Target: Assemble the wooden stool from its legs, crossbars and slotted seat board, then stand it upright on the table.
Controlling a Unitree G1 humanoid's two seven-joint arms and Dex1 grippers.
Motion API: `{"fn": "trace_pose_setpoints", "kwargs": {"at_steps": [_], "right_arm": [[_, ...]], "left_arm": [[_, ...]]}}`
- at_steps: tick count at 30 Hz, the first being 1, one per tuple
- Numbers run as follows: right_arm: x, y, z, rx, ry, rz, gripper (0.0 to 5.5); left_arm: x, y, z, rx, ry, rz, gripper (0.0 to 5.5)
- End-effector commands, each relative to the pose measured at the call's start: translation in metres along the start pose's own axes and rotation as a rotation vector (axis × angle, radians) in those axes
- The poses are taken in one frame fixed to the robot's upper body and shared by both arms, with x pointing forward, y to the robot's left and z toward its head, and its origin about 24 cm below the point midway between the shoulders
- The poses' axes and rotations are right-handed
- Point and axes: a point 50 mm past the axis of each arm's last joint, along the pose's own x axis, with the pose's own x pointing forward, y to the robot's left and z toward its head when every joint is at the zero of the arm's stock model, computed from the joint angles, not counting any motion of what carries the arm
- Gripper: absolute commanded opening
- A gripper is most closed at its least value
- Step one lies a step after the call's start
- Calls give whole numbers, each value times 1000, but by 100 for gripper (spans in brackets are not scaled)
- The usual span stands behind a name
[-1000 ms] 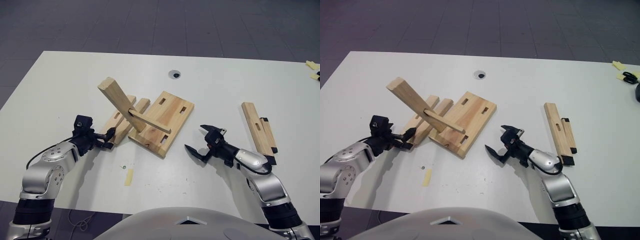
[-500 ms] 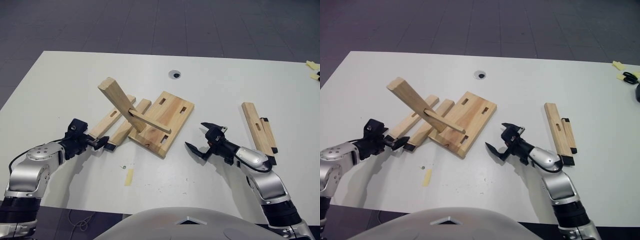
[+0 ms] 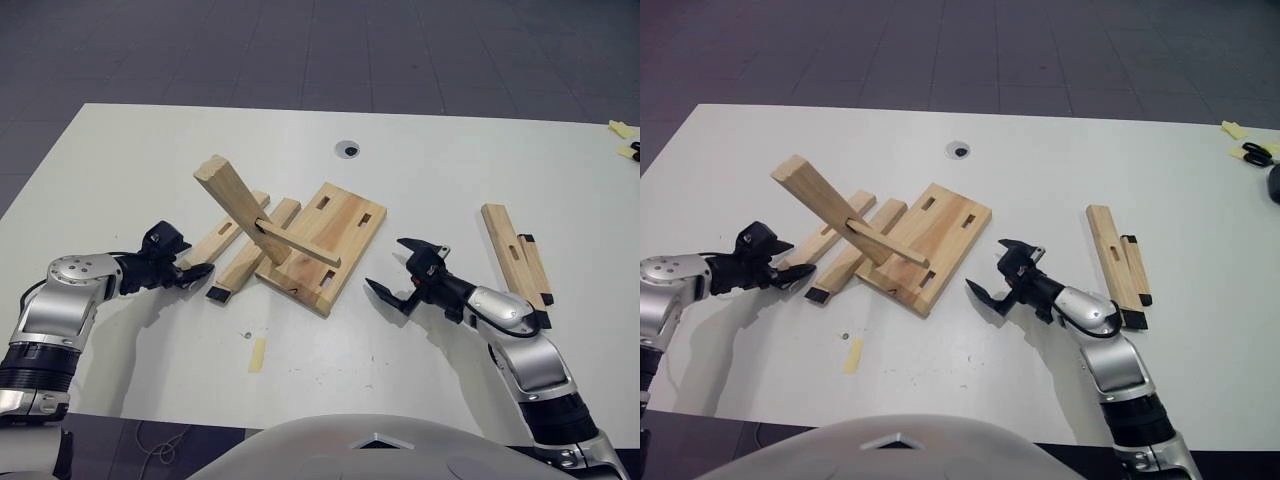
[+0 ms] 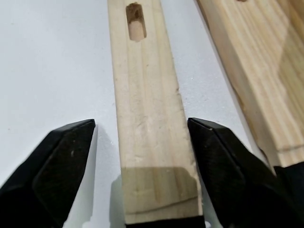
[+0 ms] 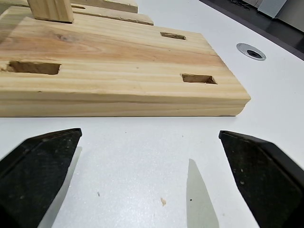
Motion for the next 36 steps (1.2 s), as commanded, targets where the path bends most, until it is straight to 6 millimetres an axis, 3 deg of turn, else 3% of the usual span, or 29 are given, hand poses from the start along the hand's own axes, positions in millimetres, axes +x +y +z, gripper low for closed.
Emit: {"fn": "trace_pose_setpoints", "kwargs": {"at_steps": [1, 6, 10, 13, 16, 20, 22, 26, 29, 31, 36], "right_arm": [[1, -1, -3, 5, 4, -6, 540], [3, -2, -4, 3, 3, -11, 540], [5, -5, -4, 0, -3, -24, 540], [7, -9, -4, -1, -14, -45, 540], [6, -21, 2, 58, -59, -114, 540], [0, -52, 34, 303, -248, -190, 540], [-7, -71, 62, 474, -413, -185, 540], [-28, -97, 118, 721, -741, -74, 540], [-40, -99, 153, 838, -924, 85, 540], [-42, -90, 169, 890, -987, 215, 540], [-17, -70, 176, 984, -895, 299, 540]], "left_arm": [[3, -12, -40, 30, 202, -34, 274], [4, -15, -40, 62, 186, -33, 208], [6, -18, -29, 33, 101, -16, 208], [9, -14, -11, -24, -40, 75, 208], [5, -1, 19, -63, -227, 287, 206], [-26, 9, 80, -74, -571, 550, 206], [-49, 8, 116, -8, -716, 603, 206], [-82, 5, 165, 289, -745, 617, 206], [-91, -8, 181, 507, -680, 551, 206], [-89, -25, 189, 586, -692, 443, 206], [-77, -64, 207, 647, -781, 183, 206]]}}
